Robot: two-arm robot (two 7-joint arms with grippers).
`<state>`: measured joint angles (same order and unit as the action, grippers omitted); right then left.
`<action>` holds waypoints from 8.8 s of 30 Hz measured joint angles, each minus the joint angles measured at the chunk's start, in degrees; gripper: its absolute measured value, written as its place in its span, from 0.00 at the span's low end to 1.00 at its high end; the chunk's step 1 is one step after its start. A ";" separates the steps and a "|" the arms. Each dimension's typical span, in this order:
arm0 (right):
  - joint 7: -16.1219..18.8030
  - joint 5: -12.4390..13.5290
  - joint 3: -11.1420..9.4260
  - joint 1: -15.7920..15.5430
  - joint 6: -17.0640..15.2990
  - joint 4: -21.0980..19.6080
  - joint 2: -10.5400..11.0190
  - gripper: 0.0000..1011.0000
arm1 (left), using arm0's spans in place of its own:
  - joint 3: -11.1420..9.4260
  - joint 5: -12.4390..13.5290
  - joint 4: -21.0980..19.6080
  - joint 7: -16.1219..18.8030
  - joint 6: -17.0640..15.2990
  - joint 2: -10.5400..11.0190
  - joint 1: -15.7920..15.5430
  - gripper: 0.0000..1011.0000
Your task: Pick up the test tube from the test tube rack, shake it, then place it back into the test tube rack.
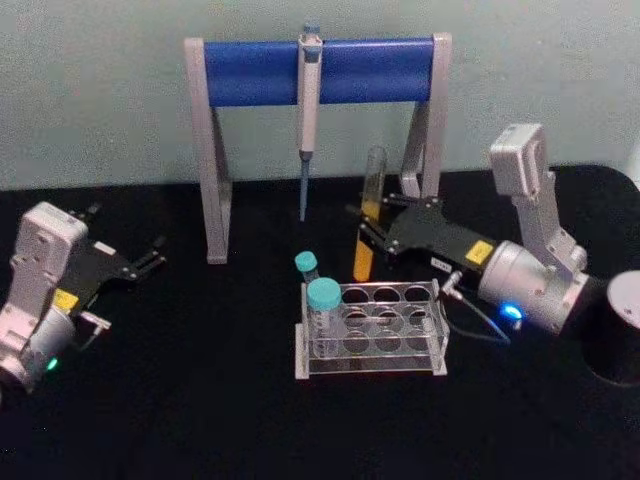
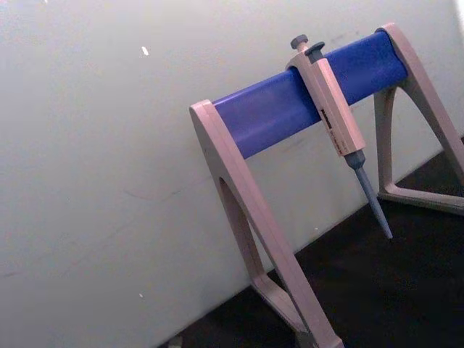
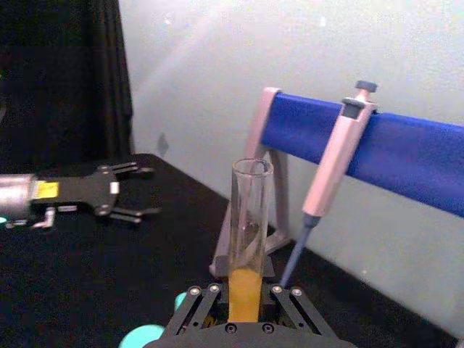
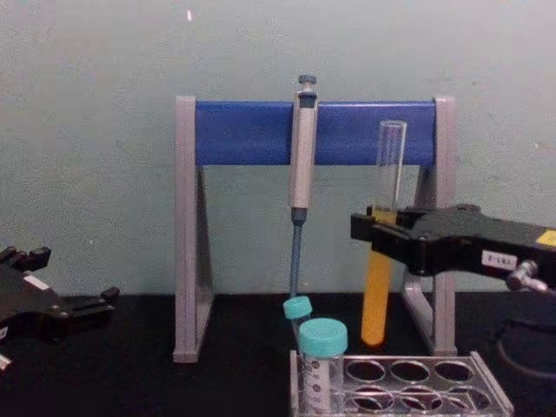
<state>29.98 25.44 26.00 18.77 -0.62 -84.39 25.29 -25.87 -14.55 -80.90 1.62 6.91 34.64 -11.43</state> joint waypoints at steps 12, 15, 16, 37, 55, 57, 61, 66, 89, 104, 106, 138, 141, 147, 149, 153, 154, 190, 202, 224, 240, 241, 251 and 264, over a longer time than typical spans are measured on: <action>-0.58 -1.24 -0.95 2.84 0.70 3.60 -0.62 0.22 | 0.00 0.00 0.00 0.00 0.00 0.00 0.00 0.99; -0.80 -1.20 -1.62 1.91 0.66 2.63 0.11 0.22 | 0.00 0.00 0.00 0.00 0.00 0.00 0.00 0.99; -0.89 -1.11 -1.87 1.54 0.63 2.25 0.37 0.22 | 0.00 0.00 0.00 0.00 0.00 0.00 0.00 0.99; -0.36 1.37 -4.43 -7.00 0.01 -7.47 5.35 0.22 | 0.00 0.00 0.00 0.00 0.00 0.00 0.00 0.99; -0.20 0.74 -2.45 -4.01 0.33 -4.29 2.68 0.22 | 0.00 0.00 0.00 0.00 0.00 0.00 0.00 0.99; -0.21 0.73 -2.45 -4.04 0.34 -4.33 2.70 0.22 | 0.00 0.00 0.00 0.00 0.00 0.00 0.00 0.99; -0.23 0.72 -2.47 -4.09 0.34 -4.39 2.75 0.22 | 0.00 0.00 0.00 0.00 0.00 0.00 0.00 0.99; -0.26 0.69 -2.47 -4.15 0.34 -4.46 2.80 0.22 | 0.00 0.00 0.00 0.00 0.00 0.00 0.00 0.99; 0.08 1.08 -3.24 -4.49 1.42 -4.45 3.70 0.22 | 0.00 0.00 0.00 0.00 0.00 0.00 0.00 0.99; 0.10 0.26 -4.51 -5.71 3.75 -4.09 4.90 0.22 | 0.00 0.00 0.00 0.00 0.00 0.00 0.00 0.99; 0.36 0.08 -4.73 -6.00 4.53 -3.79 4.97 0.22 | 0.01 0.00 0.00 0.00 0.00 0.00 0.00 0.99; 3.21 1.40 -5.55 -6.39 7.67 0.63 3.95 0.22 | 0.00 0.00 0.00 0.00 0.00 0.00 0.00 0.99; 3.34 1.49 -5.51 -6.42 7.67 0.77 3.96 0.22 | 0.00 0.00 0.00 0.00 0.00 0.00 0.00 0.99; 3.66 1.79 -5.40 -6.46 7.68 1.23 3.98 0.22 | 0.00 0.00 0.00 0.00 0.00 0.00 0.00 0.99; 3.79 1.85 -5.34 -6.46 7.70 1.38 3.97 0.22 | 0.00 0.00 0.00 0.00 0.00 0.00 0.00 0.99; 4.28 2.08 -5.20 -6.34 7.94 2.04 3.96 0.22 | 0.00 0.00 0.00 0.00 0.00 0.00 0.00 0.99; 4.35 2.10 -5.16 -6.29 7.97 2.16 3.95 0.22 | 0.00 0.00 0.00 0.00 0.00 0.00 0.00 0.99; 5.32 1.24 -3.86 -5.33 8.91 6.52 3.19 0.22 | 0.00 0.00 0.00 0.00 0.00 0.00 0.00 0.99; 5.70 0.54 -3.46 -5.01 9.44 7.83 2.97 0.22 | 0.00 0.00 0.00 0.00 0.00 0.00 0.00 0.99; 6.00 0.24 -3.27 -4.70 9.65 9.51 2.43 0.22 | 0.00 0.00 0.00 0.00 0.00 0.00 0.00 0.99; 5.85 0.24 -3.33 -4.73 9.33 9.48 2.45 0.22 | 0.00 0.00 0.00 0.00 0.00 0.00 0.00 0.99; 5.84 0.24 -3.33 -4.73 9.33 9.48 2.45 0.22 | 0.00 0.00 0.00 0.00 0.00 0.00 0.00 0.99; 5.83 0.20 -3.33 -4.74 9.33 9.46 2.46 0.22 | 0.00 0.00 0.00 0.00 0.00 0.00 0.00 0.99; 5.83 0.08 -3.33 -4.75 9.30 9.47 2.46 0.49 | 0.00 0.00 0.00 0.00 0.00 0.00 0.00 0.99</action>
<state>35.81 25.51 22.67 14.02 8.68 -74.92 27.75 -25.86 -14.55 -80.90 1.62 6.91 34.64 -11.43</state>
